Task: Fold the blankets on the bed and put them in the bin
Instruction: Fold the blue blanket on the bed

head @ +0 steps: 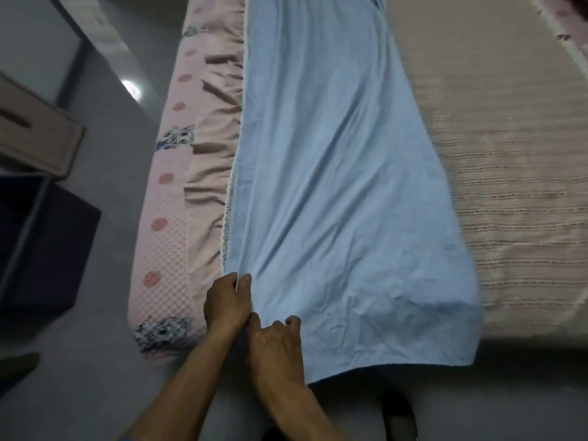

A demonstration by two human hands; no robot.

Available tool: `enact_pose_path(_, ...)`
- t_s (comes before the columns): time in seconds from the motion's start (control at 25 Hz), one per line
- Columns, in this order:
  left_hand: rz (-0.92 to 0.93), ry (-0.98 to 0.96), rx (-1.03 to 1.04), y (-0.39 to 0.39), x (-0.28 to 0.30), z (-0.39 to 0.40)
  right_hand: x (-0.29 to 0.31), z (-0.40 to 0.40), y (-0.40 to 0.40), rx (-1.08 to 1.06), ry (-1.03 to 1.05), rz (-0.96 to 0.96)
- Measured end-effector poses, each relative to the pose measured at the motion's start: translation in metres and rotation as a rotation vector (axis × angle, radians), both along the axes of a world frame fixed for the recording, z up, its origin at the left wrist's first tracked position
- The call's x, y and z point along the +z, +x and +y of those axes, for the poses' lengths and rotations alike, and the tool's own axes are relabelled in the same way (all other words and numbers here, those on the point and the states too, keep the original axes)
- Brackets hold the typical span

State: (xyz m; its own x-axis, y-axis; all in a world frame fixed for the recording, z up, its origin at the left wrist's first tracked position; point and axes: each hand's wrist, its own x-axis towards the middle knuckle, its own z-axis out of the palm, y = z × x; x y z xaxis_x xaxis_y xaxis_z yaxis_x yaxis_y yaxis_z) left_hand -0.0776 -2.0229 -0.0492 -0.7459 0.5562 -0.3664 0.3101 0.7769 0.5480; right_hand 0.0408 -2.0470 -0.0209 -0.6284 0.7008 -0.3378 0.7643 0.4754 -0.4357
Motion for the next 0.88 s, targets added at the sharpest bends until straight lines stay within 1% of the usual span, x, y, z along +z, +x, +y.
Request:
enact_pose_path(0.04, -0.002, -0.012, 0.003, -0.013, -0.008, -0.010, -0.008, -0.008, -0.012, 0.002, 0.016, 0.001)
enact_pose_path(0.12, -0.028, -0.036, 0.022, -0.028, -0.024, -0.024, -0.021, -0.014, -0.023, 0.018, -0.054, -0.055)
enact_pose_path(0.2, -0.078, -0.035, 0.080, -0.033, -0.039, -0.032, -0.035, -0.017, -0.016, 0.032, -0.124, -0.118)
enact_pose_path(0.24, -0.093, -0.039, 0.107, -0.035, -0.044, -0.033, -0.043, -0.017, -0.008, 0.016, -0.095, -0.116)
enact_pose_path(0.36, -0.117, -0.100, 0.134, -0.036, -0.057, -0.030, -0.060, 0.002, 0.047, -0.201, 0.003, -0.130)
enact_pose_path(0.52, -0.082, -0.188, 0.139, -0.016, -0.068, -0.026, -0.077, 0.075, 0.148, -0.417, 0.058, -0.309)
enact_pose_path(0.64, -0.005, -0.210, 0.152, -0.003, -0.074, -0.024, -0.085, 0.130, 0.199, -0.562, 0.047, -0.410)
enact_pose_path(0.8, 0.084, -0.214, 0.187, 0.006, -0.075, -0.019, -0.099, 0.181, 0.255, -0.904, 0.023, -0.337)
enact_pose_path(0.84, 0.099, -0.217, 0.183, 0.008, -0.073, -0.019, -0.101, 0.186, 0.265, -0.966, 0.012, -0.324)
enact_pose_path(0.88, 0.109, -0.220, 0.176, 0.012, -0.070, -0.018, -0.102, 0.189, 0.272, -0.984, 0.016, -0.326)
